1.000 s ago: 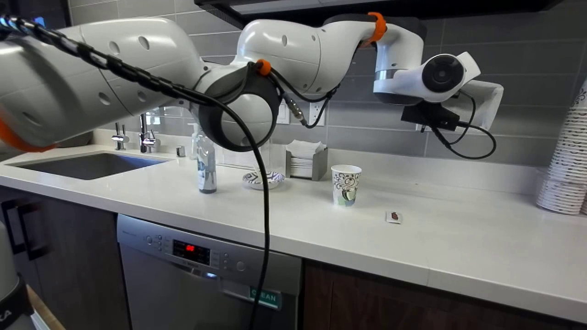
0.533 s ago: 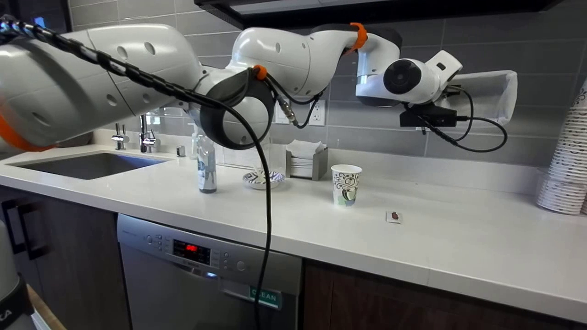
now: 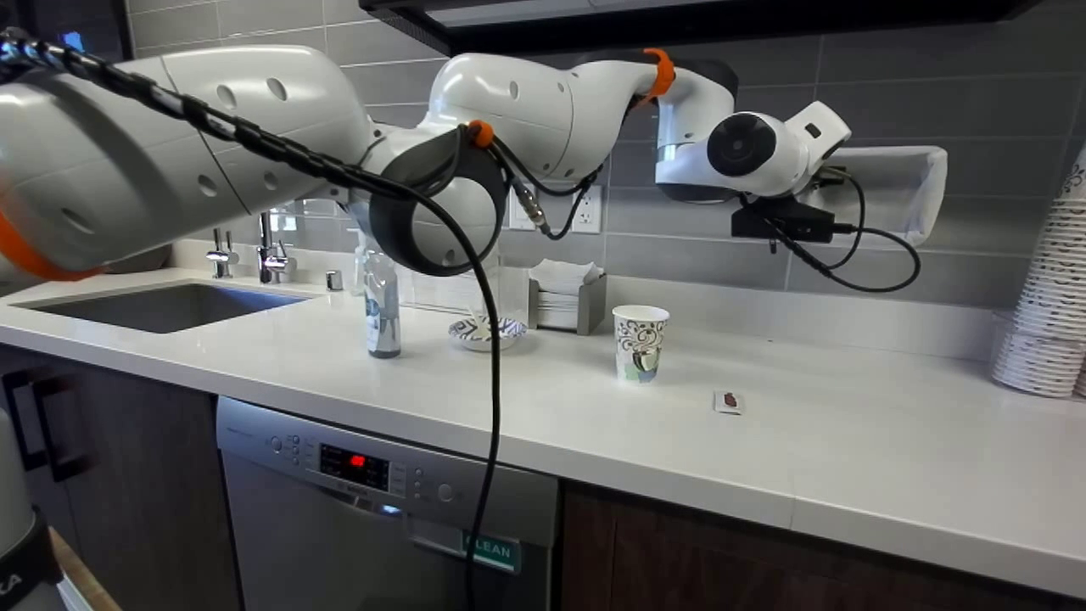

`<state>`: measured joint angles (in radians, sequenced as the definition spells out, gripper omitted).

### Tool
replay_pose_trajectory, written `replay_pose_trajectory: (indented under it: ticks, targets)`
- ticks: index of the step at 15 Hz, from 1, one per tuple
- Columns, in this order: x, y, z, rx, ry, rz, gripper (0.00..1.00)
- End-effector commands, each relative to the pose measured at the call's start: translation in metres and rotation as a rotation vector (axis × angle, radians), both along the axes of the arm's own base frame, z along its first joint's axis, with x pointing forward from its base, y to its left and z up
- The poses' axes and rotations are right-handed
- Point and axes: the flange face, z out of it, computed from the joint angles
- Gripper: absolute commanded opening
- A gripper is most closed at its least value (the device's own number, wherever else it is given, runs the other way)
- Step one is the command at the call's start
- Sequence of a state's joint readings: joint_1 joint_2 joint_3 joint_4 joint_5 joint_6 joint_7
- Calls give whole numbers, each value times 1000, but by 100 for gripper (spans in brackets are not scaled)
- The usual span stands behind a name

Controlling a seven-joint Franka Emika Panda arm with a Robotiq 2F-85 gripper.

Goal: Pour out the contents from the brown basket

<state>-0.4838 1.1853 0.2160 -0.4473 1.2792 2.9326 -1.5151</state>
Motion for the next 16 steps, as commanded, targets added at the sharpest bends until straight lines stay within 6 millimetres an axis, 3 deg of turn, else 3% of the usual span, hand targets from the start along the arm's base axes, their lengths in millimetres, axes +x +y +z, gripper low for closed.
replay_pose_trajectory:
  ticks: [1, 5, 10, 16]
  targets:
    - [4, 3, -12, 170, 83, 57, 4]
    - [-4, -3, -18, 294, 215, 68, 4]
    - [-29, -12, 2, 302, 422, 22, 4]
    - [-51, 9, 14, 333, 678, 118, 4]
